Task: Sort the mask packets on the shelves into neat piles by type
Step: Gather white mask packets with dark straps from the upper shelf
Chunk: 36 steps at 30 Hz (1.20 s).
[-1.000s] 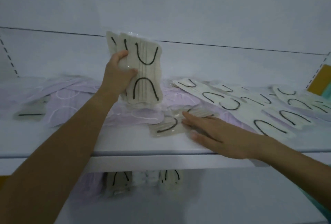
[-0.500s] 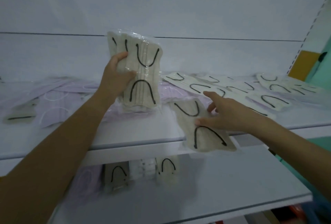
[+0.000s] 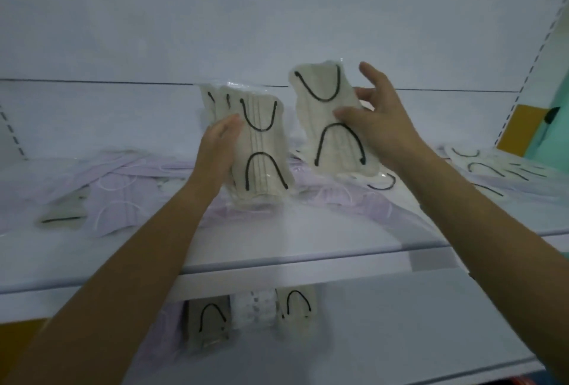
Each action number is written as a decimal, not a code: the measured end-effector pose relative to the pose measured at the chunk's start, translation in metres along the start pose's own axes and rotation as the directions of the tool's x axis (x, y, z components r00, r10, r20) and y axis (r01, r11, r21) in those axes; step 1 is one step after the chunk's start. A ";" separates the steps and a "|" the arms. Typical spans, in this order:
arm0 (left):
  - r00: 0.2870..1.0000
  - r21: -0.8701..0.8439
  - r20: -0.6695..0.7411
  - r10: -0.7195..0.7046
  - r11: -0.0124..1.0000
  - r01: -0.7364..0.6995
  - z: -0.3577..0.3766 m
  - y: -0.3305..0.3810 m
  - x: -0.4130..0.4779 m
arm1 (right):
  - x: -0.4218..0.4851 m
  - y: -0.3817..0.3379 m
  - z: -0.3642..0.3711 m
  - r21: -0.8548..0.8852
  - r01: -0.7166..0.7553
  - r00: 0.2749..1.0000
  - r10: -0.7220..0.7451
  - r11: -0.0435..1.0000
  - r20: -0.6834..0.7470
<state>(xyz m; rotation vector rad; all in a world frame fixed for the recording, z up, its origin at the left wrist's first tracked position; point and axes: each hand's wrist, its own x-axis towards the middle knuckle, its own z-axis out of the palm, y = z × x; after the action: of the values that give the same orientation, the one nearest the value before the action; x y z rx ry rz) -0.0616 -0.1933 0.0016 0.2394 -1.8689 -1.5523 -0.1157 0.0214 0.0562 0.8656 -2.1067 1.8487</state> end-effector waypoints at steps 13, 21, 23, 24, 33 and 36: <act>0.991 0.239 -0.099 0.090 0.969 -0.064 -0.001 -0.014 0.015 | 0.045 0.098 -0.008 -0.834 0.016 0.862 0.415 0.551 0.291; 0.986 0.197 -0.085 0.145 0.972 -0.126 0.000 -0.012 0.012 | 0.042 0.096 -0.001 -0.582 -0.020 0.838 0.331 0.813 0.434; 0.987 0.187 -0.093 0.129 0.976 -0.110 -0.003 -0.013 0.013 | 0.065 0.101 -0.013 -0.755 -0.003 0.909 0.317 0.655 0.271; 0.988 0.179 -0.099 0.119 0.979 -0.100 -0.004 -0.015 0.014 | 0.072 0.106 -0.019 -0.830 -0.036 0.917 0.348 0.557 0.194; 0.979 0.190 -0.008 0.205 0.961 -0.200 -0.005 -0.019 0.020 | 0.099 0.112 -0.035 -0.671 -0.213 0.956 0.293 0.710 0.007; 0.981 0.213 -0.022 0.194 0.959 -0.185 -0.003 -0.019 0.019 | 0.116 0.089 -0.051 -0.484 -0.095 0.993 0.047 0.870 -0.109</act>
<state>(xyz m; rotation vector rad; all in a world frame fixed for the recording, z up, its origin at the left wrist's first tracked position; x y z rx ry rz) -0.0787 -0.2110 -0.0083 0.1807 -1.9612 -1.2136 -0.2691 0.0401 0.0517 0.5677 -2.4066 1.2479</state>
